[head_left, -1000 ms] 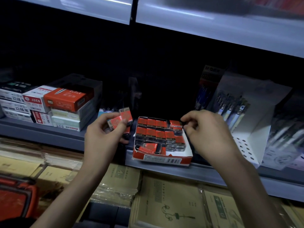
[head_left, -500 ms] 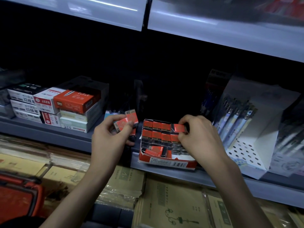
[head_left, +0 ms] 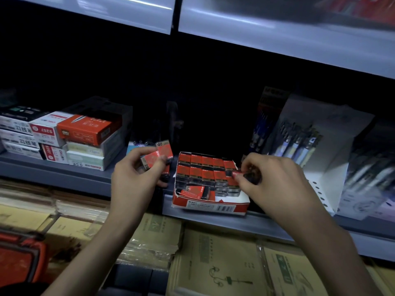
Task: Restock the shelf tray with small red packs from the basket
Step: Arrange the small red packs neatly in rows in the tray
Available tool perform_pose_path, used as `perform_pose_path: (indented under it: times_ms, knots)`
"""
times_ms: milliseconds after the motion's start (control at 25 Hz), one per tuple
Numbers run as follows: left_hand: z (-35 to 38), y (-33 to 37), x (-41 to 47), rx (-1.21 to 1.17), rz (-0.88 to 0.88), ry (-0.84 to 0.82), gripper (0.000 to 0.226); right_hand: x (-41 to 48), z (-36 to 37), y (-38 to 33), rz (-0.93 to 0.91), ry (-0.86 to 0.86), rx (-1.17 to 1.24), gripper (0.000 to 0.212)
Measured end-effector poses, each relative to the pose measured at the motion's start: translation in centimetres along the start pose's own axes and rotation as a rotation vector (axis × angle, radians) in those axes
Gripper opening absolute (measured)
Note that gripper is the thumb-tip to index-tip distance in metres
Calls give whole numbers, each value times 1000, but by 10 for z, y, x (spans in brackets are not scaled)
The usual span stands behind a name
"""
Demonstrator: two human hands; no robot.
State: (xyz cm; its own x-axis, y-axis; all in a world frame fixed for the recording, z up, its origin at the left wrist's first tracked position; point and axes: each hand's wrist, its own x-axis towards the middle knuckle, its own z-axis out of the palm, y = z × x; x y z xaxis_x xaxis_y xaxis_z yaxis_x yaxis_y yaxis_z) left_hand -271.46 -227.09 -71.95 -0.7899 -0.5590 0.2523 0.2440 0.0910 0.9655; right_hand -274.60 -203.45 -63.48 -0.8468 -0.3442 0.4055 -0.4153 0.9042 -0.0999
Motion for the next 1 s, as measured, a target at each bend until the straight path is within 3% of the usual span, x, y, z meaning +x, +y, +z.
perform_pose_path:
  times_ms: [120, 400, 640, 760, 1000]
  knots:
    - [2, -2, -1, 18, 16, -6, 14, -2, 4, 1, 16, -43, 70, 27]
    - [1, -4, -1, 25, 29, -11, 15, 0, 0, 6, -23, -214, 98, 23]
    - [2, -5, 0, 15, 36, -5, 14, 0, 5, 0, -19, -133, 9, 21]
    - [2, -6, 1, 18, 36, -3, 14, 1, -1, -12, -49, -130, 176, 21]
    - [1, -5, 1, 24, 39, 1, 14, 1, 7, -45, -50, -400, 326, 31]
